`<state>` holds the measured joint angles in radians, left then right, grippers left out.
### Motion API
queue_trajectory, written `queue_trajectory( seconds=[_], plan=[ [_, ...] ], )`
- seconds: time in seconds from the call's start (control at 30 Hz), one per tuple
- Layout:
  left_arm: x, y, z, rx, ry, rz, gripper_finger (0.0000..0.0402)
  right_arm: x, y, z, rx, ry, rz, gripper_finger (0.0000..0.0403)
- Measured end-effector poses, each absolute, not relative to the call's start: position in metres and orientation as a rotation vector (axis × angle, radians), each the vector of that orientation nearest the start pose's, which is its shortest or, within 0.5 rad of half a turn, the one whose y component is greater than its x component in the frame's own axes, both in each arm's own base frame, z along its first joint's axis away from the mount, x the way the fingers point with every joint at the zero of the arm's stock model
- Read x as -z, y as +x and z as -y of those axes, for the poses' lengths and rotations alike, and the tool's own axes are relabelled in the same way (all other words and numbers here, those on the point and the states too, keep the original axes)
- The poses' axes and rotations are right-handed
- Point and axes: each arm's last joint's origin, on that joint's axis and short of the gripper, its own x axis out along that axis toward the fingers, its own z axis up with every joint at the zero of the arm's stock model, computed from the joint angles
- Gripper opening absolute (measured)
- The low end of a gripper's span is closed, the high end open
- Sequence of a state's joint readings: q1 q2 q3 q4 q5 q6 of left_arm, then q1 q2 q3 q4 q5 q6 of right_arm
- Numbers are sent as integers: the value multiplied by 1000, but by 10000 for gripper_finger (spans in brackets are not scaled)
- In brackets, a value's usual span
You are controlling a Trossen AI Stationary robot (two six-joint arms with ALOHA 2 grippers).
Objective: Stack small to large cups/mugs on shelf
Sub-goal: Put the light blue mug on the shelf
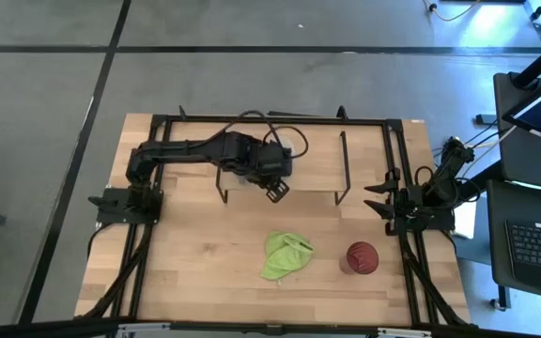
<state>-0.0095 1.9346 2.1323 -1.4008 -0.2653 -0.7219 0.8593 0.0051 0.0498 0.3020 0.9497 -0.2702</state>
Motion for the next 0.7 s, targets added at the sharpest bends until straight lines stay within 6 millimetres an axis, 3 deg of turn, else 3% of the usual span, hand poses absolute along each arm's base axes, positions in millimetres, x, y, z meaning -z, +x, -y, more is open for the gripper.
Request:
queue_trajectory(
  seconds=[0.27, 0.53, 0.7],
  plan=[
    [-356, 388, 0, -625, -436, -1067, 0, -204, 69, -43, 117, 4, 200, 181],
    [-351, 387, 0, -611, -429, -1126, 0, -204, 69, -43, 117, 4, 200, 181],
    [-362, 377, 2, -617, -425, -1111, 0, -204, 69, -43, 117, 4, 200, 181]
  ],
)
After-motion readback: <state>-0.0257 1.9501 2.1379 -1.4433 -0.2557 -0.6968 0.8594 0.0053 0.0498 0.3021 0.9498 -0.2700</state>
